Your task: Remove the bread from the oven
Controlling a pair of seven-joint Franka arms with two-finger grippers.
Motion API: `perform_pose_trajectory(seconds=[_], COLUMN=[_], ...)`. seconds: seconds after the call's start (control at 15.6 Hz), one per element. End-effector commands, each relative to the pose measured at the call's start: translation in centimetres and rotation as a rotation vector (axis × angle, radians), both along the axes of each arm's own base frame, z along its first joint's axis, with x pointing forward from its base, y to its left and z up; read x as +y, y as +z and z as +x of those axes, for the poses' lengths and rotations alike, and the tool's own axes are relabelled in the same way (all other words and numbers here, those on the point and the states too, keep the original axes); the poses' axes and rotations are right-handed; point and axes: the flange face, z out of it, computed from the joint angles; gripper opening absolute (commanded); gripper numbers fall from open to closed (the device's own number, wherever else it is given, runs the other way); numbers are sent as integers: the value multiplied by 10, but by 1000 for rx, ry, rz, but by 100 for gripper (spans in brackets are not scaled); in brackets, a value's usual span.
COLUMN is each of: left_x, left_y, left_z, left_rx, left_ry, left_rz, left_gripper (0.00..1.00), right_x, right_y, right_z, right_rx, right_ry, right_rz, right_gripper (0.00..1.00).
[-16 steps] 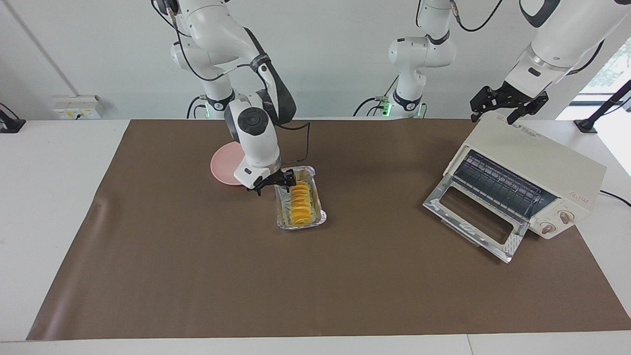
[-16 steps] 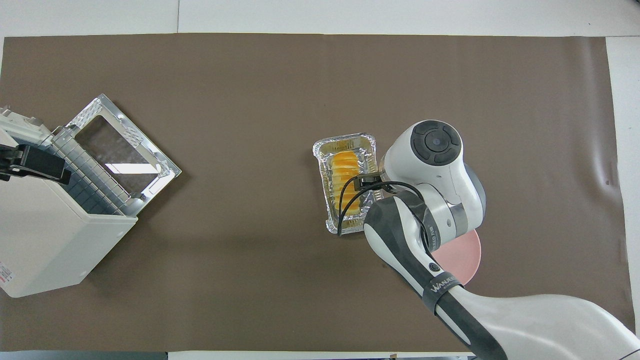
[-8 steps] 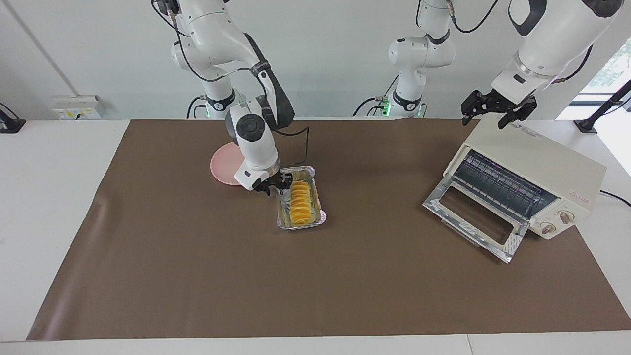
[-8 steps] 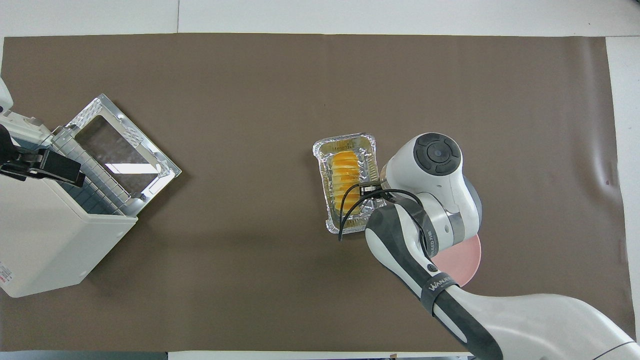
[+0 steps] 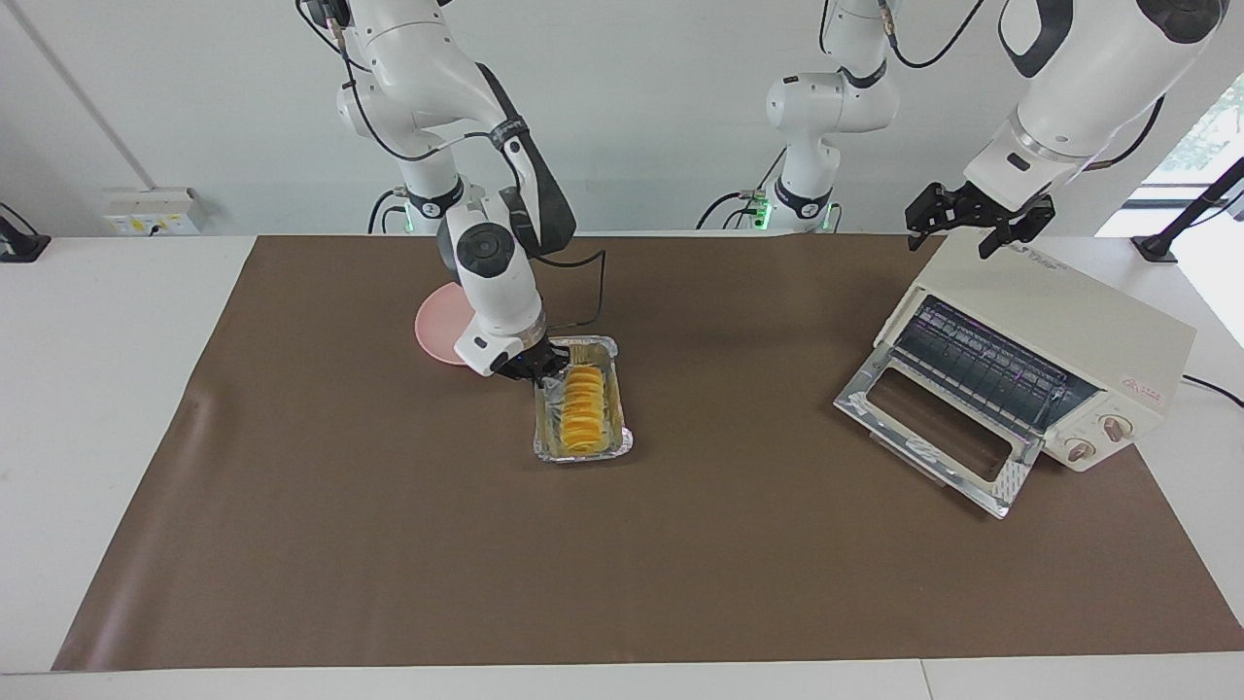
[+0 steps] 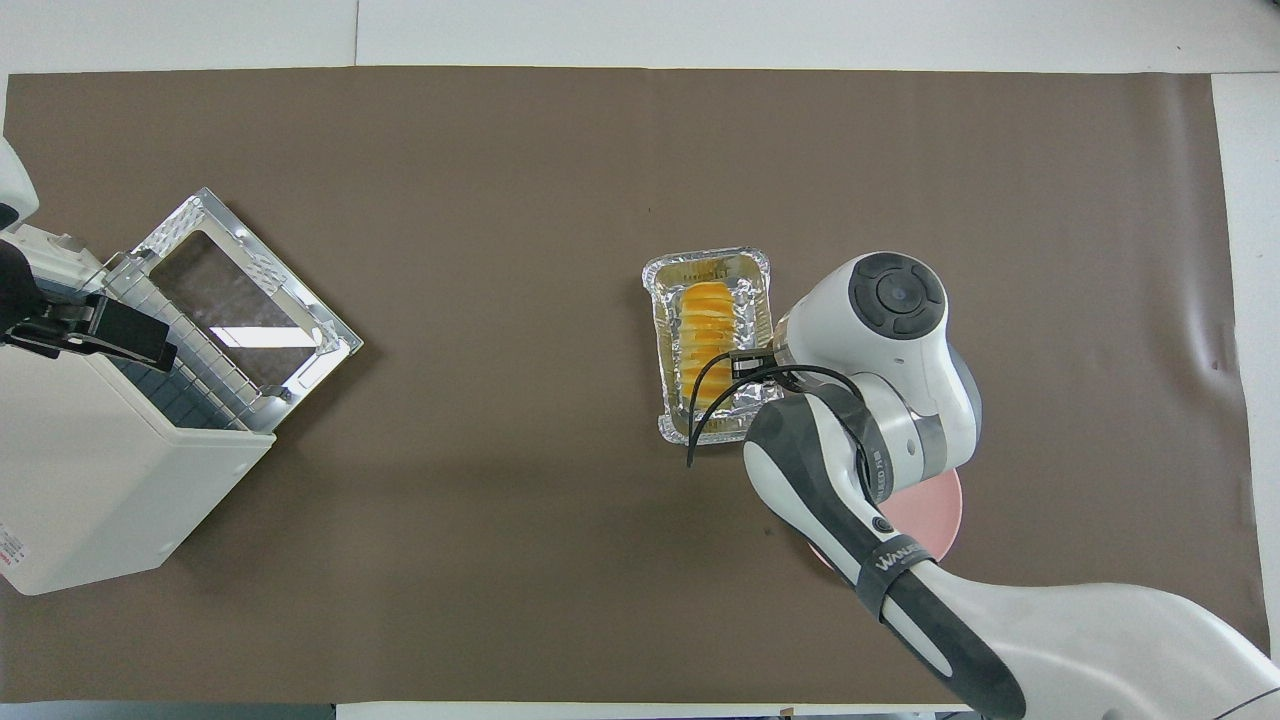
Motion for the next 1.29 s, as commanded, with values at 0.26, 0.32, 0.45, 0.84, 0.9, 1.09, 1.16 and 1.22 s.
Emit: perform_pose_trajectory(seconds=[0.26,0.32,0.45,0.84,0.9,1.09,1.16,1.22], left_x=[7,7,6,7,8,7,8,7], left_y=[9,9,9,9,9,10,9,9], left_z=[-5,-4,-5,-5,-4,-4,-4,-5], left_rx=[-14,-16,-14,-14,-14,-16,-14,-14], left_ry=[0,0,-2,1,1,0,3,1], left_rz=[12,12,12,12,12,12,12,12], left_gripper=[100,100,100,100,100,100,100,100], right_x=[-162,-175,-186,-188,-187,-180,-176,-169], right_y=[7,4,0,6,16,52,57,57], right_z=[43,41,38,38,40,54,57,59], right_rx=[-7,-1,9,18,28,20,5,-9], right_ry=[6,-10,-22,-25,-18,-6,-10,-15], right_rz=[68,67,67,67,66,67,64,63], right_gripper=[0,0,0,100,100,100,100,100])
